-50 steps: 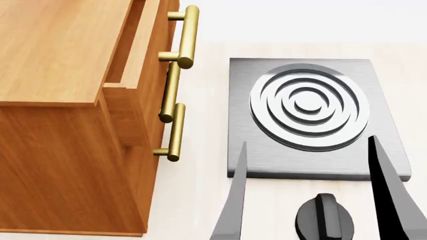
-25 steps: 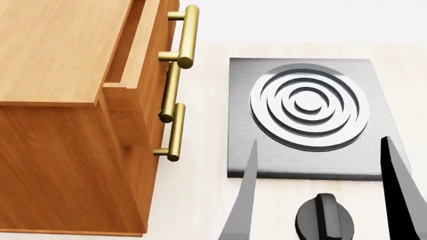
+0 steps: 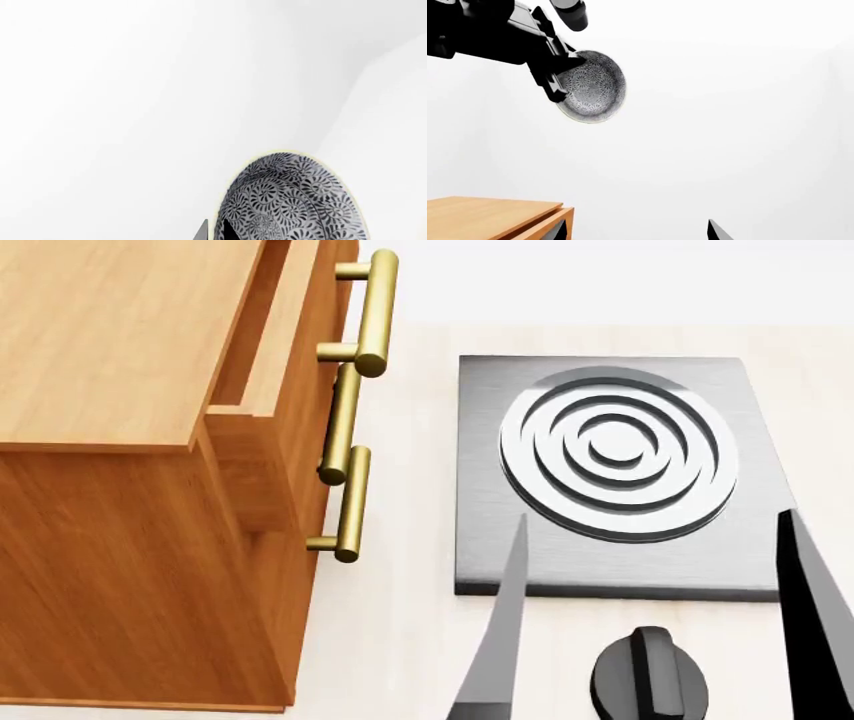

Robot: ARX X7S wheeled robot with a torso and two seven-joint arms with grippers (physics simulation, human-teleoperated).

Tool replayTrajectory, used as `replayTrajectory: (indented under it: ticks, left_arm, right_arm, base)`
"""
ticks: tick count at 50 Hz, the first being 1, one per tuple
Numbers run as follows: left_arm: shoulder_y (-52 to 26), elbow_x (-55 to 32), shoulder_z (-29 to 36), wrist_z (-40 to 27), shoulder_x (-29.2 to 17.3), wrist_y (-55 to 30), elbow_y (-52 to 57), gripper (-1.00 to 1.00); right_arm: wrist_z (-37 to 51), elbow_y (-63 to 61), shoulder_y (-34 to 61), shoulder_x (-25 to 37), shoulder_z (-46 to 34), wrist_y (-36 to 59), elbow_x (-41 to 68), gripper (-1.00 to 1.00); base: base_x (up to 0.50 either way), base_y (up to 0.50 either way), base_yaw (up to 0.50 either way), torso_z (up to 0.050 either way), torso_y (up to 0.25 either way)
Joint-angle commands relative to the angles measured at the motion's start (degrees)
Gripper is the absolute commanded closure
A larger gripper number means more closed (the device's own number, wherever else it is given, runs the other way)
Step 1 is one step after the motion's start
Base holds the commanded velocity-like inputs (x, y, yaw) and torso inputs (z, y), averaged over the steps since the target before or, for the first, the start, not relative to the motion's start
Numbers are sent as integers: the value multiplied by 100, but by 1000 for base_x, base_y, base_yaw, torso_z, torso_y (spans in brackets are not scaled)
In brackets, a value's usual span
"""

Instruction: Pick the akita bowl on the wooden cabinet and place it on the plate.

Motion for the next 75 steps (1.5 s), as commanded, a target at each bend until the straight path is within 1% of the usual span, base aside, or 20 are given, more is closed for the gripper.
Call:
replayTrajectory:
  ticks: [1, 7, 20, 40, 64, 75]
  left_arm:
    - [28, 125, 123, -81, -34, -70, 612, 100]
    - [61, 78, 104, -101, -18, -105, 769, 100]
    - [196, -79, 137, -46, -169, -130, 1476, 100]
    - [450, -23, 301, -118, -280, -34, 1779, 100]
    - [725, -123, 175, -76, -656, 227, 2172, 100]
    - [857, -121, 187, -168, -684, 227, 2266, 100]
  right_arm:
    - [8, 0, 88, 35, -88, -54, -13, -100]
    - [8, 0, 97, 49, -95, -63, -15, -100]
    - [9, 0, 124, 105, -123, -110, -31, -100]
    - [12, 0, 256, 164, -263, -167, -78, -100]
    - [12, 0, 214, 199, -205, -153, -73, -100]
    - [12, -1, 289, 191, -295, -178, -89, -100]
  base:
    - [0, 0, 0, 0, 0]
    - [0, 0, 0, 0, 0]
    - [0, 0, 0, 0, 0]
    - [0, 0, 0, 0, 0]
    - [0, 0, 0, 0, 1]
    - [0, 0, 0, 0, 0]
